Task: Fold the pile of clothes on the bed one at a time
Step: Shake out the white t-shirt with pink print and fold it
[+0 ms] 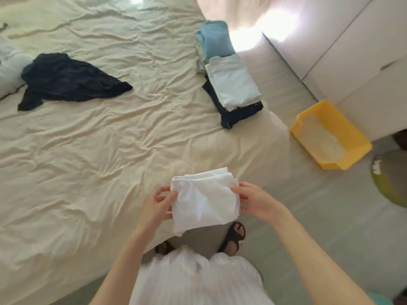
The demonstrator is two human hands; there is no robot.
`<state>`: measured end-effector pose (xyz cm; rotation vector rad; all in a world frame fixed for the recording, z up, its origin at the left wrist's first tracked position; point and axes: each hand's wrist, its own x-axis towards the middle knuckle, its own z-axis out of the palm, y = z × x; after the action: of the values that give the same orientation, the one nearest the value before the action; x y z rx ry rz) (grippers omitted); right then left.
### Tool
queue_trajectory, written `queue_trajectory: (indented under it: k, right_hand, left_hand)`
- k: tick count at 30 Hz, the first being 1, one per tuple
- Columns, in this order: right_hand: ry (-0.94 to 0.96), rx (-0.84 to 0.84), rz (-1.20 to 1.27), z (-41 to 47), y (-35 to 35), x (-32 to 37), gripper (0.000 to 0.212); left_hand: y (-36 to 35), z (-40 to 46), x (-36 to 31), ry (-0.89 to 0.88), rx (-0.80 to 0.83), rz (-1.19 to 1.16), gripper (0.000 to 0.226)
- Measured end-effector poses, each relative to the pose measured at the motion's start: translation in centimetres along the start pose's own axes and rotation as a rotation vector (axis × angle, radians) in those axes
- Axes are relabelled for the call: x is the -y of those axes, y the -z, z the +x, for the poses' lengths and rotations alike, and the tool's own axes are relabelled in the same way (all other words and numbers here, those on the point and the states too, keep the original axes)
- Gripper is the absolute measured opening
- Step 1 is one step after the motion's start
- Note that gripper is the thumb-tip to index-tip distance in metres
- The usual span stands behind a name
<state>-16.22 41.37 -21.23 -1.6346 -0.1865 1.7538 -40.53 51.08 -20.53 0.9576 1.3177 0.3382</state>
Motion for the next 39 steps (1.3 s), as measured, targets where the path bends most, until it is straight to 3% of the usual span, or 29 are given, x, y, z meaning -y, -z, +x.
queue_trajectory:
  k: [10, 15, 26, 39]
  right_hand:
    - [0.160, -0.098, -0.040, -5.5, 19.7, 8.6, 0.033]
    - [0.166, -0.064, -0.070, -5.1, 25.6, 14.0, 0.028]
    - [0.137, 0.012, -0.204, 2.4, 32.5, 26.4, 0.035]
    - [0.019, 0.228, -0.515, 18.1, 32.0, 43.7, 0.034]
  left_hand:
    - [-21.0, 0.2, -7.4, -0.101, 0.072, -0.011, 0.012]
    - [-26.7, 1.6, -10.5, -0.082, 0.042, -0.084, 0.019]
    - [-34.0, 10.2, -16.7, -0.056, -0.064, -0.236, 0.017]
    - [-36.3, 22.7, -23.3, -0.011, -0.260, -0.487, 0.015]
